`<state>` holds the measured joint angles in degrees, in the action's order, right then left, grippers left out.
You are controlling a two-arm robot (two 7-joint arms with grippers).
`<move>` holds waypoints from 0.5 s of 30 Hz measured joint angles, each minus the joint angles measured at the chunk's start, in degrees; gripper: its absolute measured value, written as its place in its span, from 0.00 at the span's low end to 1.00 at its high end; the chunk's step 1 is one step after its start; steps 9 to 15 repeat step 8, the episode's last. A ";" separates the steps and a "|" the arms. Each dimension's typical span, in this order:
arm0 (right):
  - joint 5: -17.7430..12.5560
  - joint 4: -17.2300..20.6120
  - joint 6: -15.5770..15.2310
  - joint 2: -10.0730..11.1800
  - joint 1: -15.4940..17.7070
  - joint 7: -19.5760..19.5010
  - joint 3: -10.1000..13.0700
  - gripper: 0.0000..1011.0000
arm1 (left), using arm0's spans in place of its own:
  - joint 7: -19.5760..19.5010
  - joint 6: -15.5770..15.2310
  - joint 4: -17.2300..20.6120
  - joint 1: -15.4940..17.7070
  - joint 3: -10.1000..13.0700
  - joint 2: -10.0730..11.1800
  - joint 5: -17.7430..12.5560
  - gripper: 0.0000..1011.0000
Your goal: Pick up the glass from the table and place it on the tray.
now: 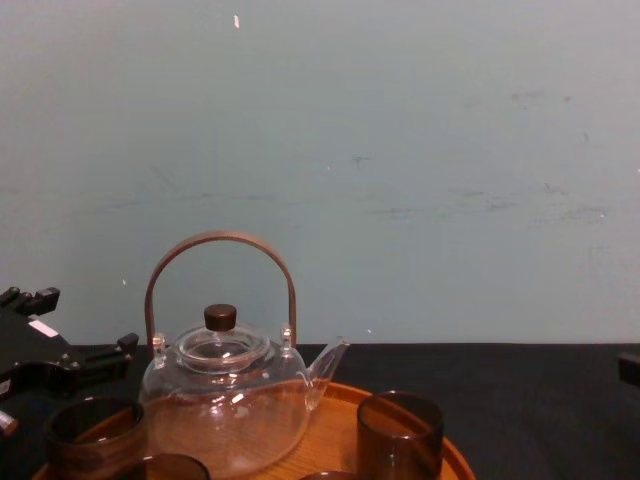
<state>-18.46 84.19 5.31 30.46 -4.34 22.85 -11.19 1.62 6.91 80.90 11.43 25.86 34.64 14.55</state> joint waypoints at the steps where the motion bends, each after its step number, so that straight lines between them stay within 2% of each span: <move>1: -0.01 0.02 -0.01 0.01 -0.02 0.02 -0.02 0.99 | 0.00 0.00 0.00 0.00 0.00 0.00 0.00 0.99; 15: -0.03 0.05 -0.05 0.02 -0.05 0.09 -0.08 0.99 | 0.00 0.00 0.00 0.00 0.00 0.00 0.00 0.99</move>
